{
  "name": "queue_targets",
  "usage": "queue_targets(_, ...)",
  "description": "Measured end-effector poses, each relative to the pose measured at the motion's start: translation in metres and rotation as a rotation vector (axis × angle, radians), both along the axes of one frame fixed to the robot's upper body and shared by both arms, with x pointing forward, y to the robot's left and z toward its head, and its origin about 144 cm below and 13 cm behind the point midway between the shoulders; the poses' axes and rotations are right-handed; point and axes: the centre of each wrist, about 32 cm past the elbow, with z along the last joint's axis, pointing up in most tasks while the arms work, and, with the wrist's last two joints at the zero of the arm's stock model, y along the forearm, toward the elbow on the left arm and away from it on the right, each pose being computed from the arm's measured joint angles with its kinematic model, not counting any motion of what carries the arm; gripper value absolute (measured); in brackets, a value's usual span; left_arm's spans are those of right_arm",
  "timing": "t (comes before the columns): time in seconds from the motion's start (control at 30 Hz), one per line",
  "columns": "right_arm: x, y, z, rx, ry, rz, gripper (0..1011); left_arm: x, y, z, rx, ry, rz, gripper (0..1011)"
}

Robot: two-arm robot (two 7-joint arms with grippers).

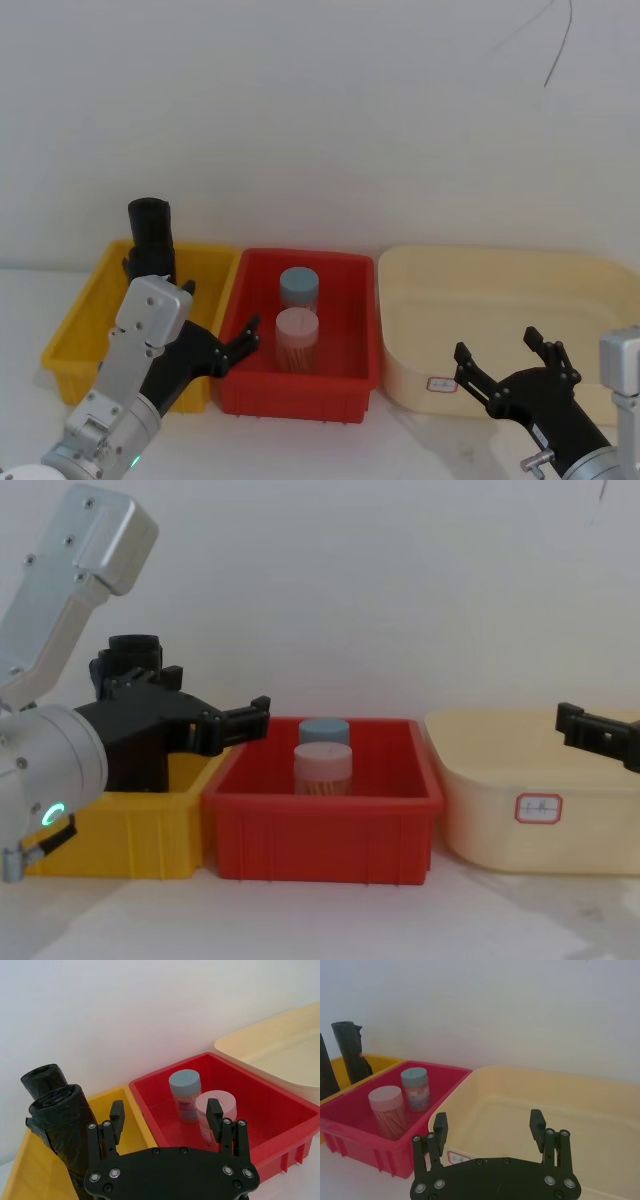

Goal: Pick up the garbage bag with the one hand and transfer it to the other hand.

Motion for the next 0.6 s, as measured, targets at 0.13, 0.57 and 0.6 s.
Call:
queue_targets(0.13, 0.000, 0.000, 0.000, 0.000, 0.000, 0.000, 1000, 0.000, 0.000, 0.000, 0.000, 0.000, 0.000, 1000)
queue_targets(0.57, 0.004, 0.010, 0.007, -0.056, 0.009, 0.038, 1000, 0.000, 0.000, 0.000, 0.000, 0.000, 0.000, 1000)
queue_targets(0.6, 0.004, 0.011, 0.008, -0.063, 0.009, 0.042, 1000, 0.000, 0.000, 0.000, 0.000, 0.000, 0.000, 1000)
